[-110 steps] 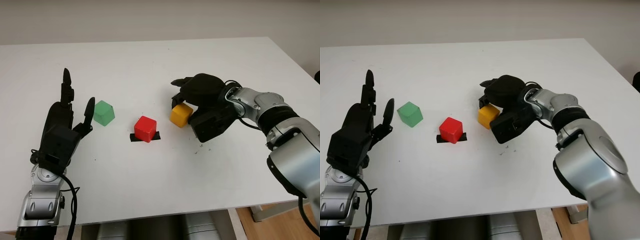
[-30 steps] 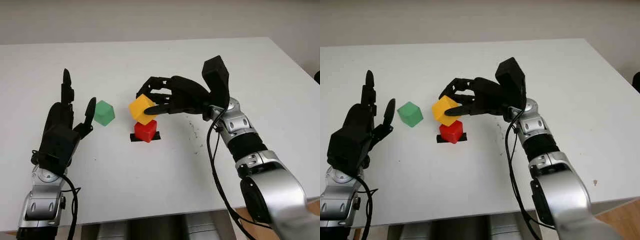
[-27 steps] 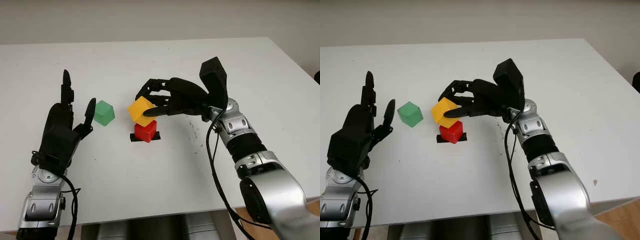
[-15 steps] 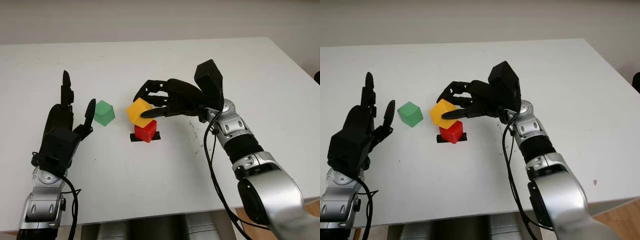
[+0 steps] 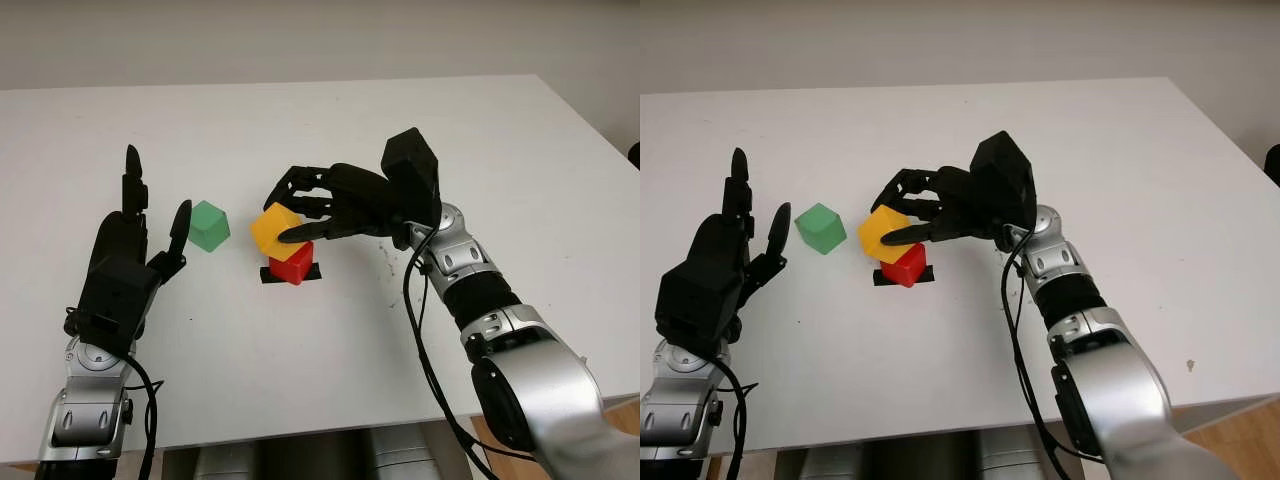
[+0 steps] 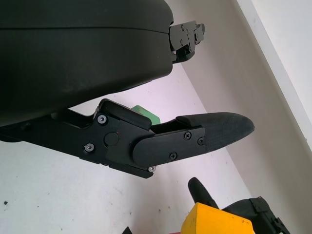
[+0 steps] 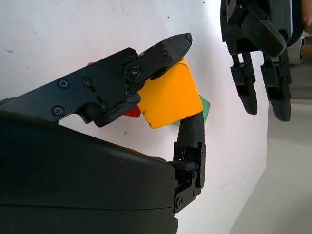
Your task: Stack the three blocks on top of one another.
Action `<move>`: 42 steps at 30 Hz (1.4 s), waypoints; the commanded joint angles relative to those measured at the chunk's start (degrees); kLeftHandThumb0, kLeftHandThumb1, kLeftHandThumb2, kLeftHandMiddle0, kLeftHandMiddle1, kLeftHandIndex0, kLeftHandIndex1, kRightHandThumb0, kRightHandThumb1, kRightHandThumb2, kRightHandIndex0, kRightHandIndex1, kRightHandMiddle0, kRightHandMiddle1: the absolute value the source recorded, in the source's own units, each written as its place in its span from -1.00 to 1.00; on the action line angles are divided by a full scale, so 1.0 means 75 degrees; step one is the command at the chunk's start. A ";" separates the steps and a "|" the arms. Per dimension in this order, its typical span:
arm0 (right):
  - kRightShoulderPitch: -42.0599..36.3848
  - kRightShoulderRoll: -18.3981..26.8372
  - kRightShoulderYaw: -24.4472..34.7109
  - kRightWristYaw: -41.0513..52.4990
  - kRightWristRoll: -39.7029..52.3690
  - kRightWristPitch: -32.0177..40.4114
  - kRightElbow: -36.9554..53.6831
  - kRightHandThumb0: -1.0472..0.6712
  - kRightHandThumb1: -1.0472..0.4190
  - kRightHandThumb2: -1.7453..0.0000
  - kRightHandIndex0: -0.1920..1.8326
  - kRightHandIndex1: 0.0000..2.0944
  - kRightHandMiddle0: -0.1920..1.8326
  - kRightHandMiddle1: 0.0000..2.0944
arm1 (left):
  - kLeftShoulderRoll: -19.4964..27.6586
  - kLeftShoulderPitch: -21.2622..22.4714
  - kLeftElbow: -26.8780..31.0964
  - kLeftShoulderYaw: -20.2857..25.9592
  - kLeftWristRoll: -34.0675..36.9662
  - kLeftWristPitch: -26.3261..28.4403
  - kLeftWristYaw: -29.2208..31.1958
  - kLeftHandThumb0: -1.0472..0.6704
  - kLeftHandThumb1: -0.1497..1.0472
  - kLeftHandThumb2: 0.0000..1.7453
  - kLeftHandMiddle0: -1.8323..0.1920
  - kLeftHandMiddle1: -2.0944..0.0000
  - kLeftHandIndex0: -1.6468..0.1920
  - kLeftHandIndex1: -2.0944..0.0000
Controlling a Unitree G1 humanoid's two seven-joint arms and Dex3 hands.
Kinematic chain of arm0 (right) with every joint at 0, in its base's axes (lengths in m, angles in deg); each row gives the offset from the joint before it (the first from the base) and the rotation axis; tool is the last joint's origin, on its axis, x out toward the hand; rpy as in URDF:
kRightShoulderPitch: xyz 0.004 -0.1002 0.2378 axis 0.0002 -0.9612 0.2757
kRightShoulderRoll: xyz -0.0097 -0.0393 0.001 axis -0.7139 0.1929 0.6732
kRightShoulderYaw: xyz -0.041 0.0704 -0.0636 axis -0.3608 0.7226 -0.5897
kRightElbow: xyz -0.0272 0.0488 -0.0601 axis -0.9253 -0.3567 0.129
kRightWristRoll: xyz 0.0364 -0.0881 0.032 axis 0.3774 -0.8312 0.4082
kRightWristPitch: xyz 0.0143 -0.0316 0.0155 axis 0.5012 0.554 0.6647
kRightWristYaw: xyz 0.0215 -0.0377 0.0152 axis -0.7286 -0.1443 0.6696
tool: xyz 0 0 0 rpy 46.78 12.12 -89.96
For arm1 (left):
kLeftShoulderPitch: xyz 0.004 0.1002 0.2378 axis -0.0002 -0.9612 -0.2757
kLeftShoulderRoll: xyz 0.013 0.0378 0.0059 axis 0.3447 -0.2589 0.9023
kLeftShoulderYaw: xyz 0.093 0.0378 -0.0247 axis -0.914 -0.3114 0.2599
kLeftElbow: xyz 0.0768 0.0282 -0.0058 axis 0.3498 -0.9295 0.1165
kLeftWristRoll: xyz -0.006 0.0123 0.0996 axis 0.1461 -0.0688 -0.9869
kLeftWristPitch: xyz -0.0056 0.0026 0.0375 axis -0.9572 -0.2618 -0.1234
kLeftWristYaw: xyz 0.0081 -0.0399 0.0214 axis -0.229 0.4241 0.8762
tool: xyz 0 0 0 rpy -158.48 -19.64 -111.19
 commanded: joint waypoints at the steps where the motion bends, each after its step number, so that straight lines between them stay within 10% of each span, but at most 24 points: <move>1: -0.0017 0.0144 -0.0041 -0.0085 -0.0118 -0.0261 -0.0020 -0.42 -0.80 0.94 -0.54 -0.94 -0.36 0.49 | 0.0003 -0.0041 0.0171 0.0054 0.0036 0.0032 0.0001 -0.68 1.00 -0.28 1.00 1.00 1.00 1.00; 21: 0.0035 0.0501 -0.0116 -0.0253 -0.0439 -0.0578 -0.0281 -0.41 -0.77 0.94 -0.52 -0.94 -0.37 0.43 | 0.0083 -0.0033 0.0171 0.0074 0.0093 0.0001 0.0109 -0.69 1.00 -0.29 1.00 1.00 1.00 1.00; 42: 0.0072 0.0631 -0.0320 0.0059 -0.0645 -0.0633 -0.0255 -0.49 -0.78 0.94 -0.67 -0.98 -0.60 -0.04 | 0.0054 -0.0064 0.0241 0.0064 0.0076 0.0089 0.0102 -0.68 1.00 -0.29 1.00 1.00 1.00 1.00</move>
